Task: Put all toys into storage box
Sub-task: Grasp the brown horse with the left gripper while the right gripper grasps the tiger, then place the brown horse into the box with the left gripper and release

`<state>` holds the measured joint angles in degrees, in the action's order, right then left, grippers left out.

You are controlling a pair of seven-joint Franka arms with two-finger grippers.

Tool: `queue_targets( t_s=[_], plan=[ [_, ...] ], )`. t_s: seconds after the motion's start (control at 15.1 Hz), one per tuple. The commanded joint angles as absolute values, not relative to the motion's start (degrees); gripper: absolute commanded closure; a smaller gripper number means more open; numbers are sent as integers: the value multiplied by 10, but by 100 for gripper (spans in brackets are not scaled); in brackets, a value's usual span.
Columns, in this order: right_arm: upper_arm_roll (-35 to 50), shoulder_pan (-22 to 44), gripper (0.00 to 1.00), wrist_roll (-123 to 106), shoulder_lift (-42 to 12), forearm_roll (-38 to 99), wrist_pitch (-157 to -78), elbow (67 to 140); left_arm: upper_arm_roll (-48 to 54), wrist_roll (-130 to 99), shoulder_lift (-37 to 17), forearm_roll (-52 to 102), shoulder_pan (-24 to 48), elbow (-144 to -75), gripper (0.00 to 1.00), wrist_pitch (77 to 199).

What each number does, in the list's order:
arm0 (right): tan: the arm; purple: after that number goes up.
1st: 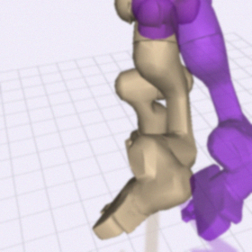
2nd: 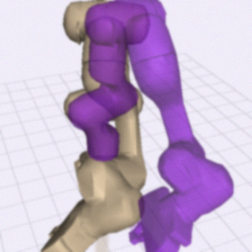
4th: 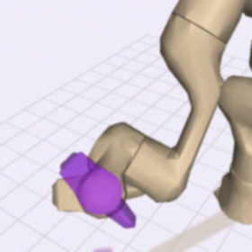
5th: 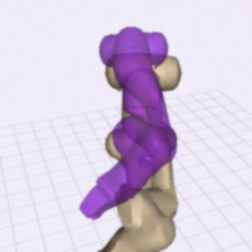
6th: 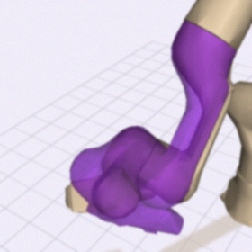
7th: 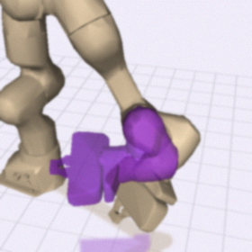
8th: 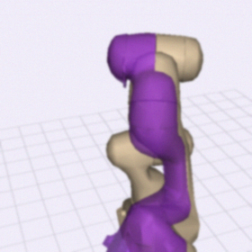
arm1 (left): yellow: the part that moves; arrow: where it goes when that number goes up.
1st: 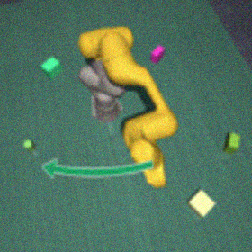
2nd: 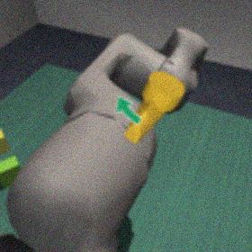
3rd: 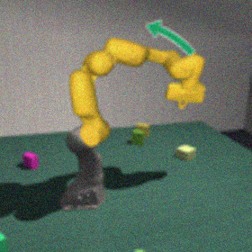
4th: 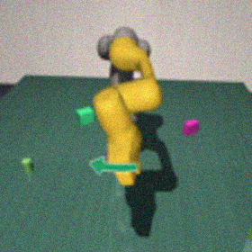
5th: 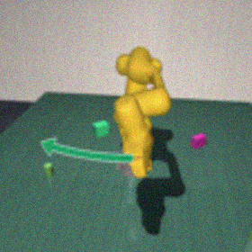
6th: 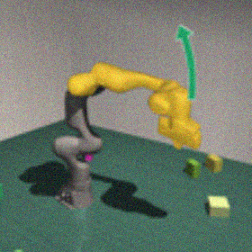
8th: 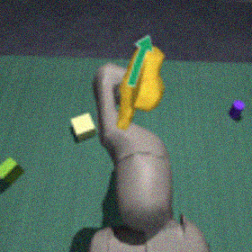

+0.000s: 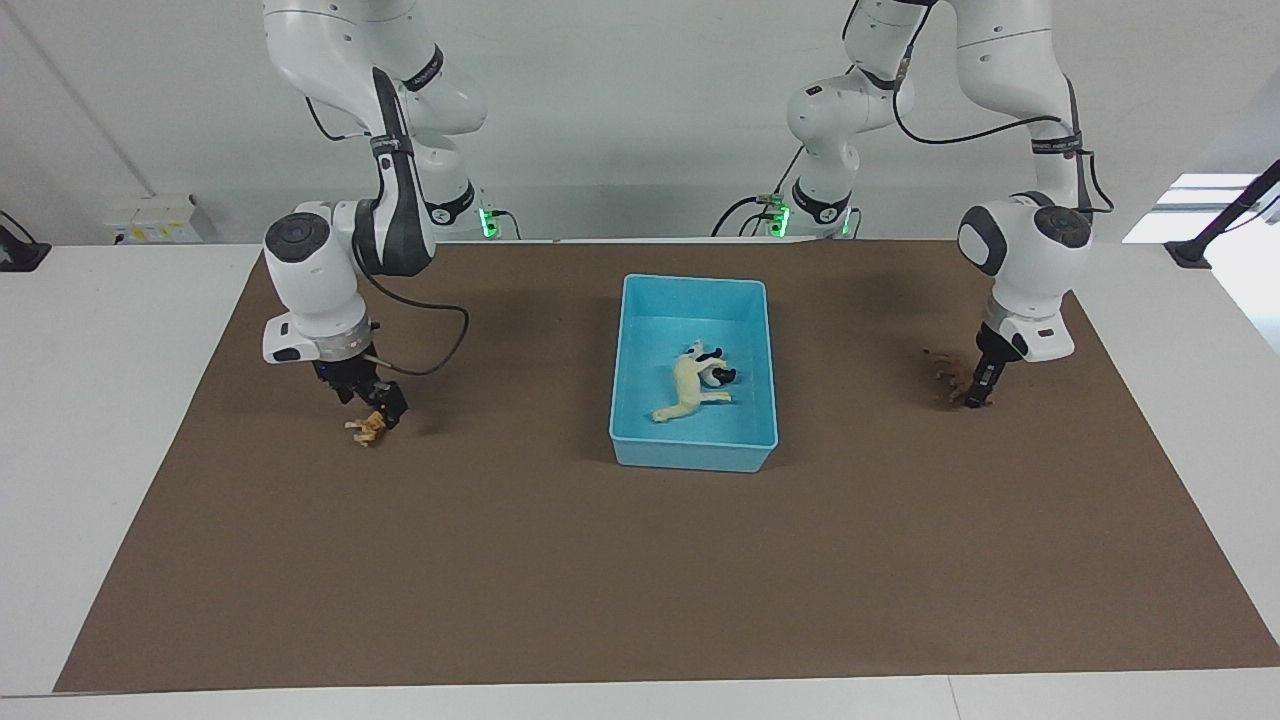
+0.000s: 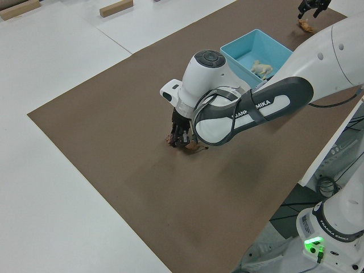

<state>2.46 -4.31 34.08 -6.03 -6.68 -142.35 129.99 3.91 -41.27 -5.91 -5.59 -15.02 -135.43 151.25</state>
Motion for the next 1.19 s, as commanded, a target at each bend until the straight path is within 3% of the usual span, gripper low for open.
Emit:
queue_targets(
  t_s=[0.0,0.26,0.46,0.73,0.79,0.92,1.06,1.12],
  plan=[
    [33,-55,0,344,-70,-67,-1469,1316,43,-411,-63,-61,-133,-1280,91,1443],
    [33,-60,0,351,-96,-68,-1498,1318,46,-477,-61,-55,-11,-1089,91,1187],
    [33,-72,2,340,-98,-68,-1511,1320,47,-579,-41,-54,105,-1078,91,1141],
    [34,-76,63,357,-98,-67,-1513,1326,47,-715,-26,-53,219,-1121,91,1199],
    [34,-75,69,370,-98,-66,-1517,1327,47,-739,-21,-53,241,-1144,89,1231],
    [35,-70,100,386,-98,-66,-1534,1334,47,-750,-18,-53,271,-1183,82,1274],
    [35,-69,100,381,-98,-66,-1535,1336,47,-761,-18,-53,282,-1192,61,1288],
    [35,-69,100,375,-98,-67,-1532,1335,47,-762,-17,-53,286,-1193,39,1288]
  ],
)
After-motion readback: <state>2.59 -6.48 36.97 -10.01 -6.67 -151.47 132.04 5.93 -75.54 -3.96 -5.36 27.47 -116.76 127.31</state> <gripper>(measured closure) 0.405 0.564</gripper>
